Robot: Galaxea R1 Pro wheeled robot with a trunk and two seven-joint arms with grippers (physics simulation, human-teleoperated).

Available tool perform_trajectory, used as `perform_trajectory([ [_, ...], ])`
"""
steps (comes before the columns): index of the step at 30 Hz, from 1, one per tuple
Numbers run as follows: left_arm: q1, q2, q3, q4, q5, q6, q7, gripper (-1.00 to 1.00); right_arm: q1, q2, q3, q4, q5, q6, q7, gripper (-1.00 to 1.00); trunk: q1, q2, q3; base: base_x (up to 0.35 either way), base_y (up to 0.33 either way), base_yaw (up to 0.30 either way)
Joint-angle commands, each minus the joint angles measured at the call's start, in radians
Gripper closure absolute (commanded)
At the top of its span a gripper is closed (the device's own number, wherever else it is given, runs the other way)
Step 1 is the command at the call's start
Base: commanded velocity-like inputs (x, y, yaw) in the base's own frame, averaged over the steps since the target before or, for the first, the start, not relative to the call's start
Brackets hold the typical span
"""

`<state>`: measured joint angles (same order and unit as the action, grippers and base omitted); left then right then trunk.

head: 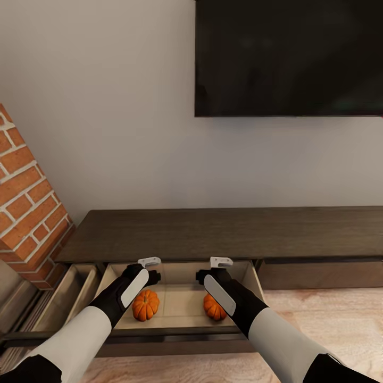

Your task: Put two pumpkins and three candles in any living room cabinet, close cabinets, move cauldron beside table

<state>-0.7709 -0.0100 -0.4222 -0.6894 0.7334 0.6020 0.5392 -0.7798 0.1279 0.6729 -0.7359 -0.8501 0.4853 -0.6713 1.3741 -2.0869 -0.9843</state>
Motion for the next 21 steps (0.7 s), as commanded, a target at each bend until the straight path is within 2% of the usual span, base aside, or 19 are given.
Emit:
perform_trajectory([
  [1,-0.001,0.001,-0.004,-0.001,0.011,0.001,0.010,-1.00,-0.001,-0.001,0.004,-0.001,-0.007,0.003,-0.008,-1.00,-0.004,0.007,0.002,-0.006,0.000,0.000],
  [21,-0.001,0.001,-0.004,-0.001,0.011,0.001,0.010,-1.00,-0.001,-0.001,0.005,-0.002,-0.011,0.009,-0.007,-1.00,-0.081,0.147,0.065,0.000,0.000,0.000],
])
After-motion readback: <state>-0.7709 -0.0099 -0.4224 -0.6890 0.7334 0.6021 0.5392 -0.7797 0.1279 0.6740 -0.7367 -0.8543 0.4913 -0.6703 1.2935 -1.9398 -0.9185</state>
